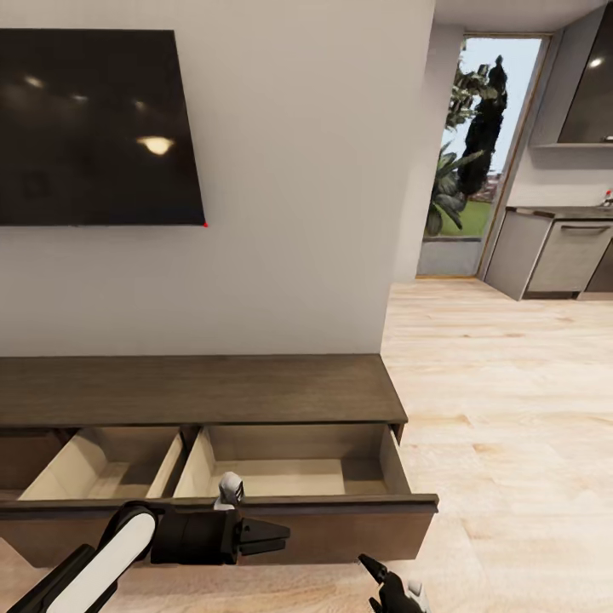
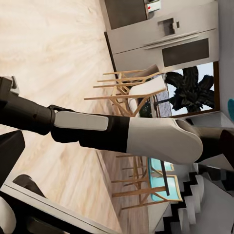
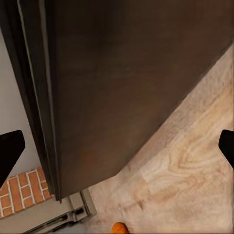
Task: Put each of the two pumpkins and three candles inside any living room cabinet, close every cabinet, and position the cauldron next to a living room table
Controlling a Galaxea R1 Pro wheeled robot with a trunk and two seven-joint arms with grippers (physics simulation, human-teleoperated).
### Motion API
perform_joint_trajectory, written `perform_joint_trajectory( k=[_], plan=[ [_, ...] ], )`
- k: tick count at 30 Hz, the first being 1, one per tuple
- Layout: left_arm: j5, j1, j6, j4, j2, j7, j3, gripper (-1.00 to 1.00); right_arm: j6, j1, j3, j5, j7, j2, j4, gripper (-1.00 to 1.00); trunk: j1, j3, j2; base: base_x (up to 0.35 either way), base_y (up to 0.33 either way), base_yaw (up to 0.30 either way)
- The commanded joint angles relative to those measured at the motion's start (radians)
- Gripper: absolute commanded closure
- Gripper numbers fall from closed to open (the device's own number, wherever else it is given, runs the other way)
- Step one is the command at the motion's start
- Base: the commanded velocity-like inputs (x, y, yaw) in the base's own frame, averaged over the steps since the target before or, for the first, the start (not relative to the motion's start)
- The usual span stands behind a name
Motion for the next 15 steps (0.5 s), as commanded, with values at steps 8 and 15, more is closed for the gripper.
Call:
perform_joint_trajectory(
  k=[8, 15],
  plan=[
    [0.000, -0.001, 0.002, 0.000, 0.001, -0.003, -0.001, -1.00, -0.025, -0.001, -0.007, 0.002, -0.007, -0.001, 0.005, -1.00, -0.031, 0.024, 0.056, 0.000, 0.000, 0.000],
    [-0.003, -0.001, 0.001, 0.000, 0.000, -0.001, -0.001, -1.00, -0.023, -0.001, -0.006, 0.004, -0.010, -0.001, 0.005, -1.00, -0.058, 0.046, 0.105, 0.000, 0.000, 0.000]
  ],
)
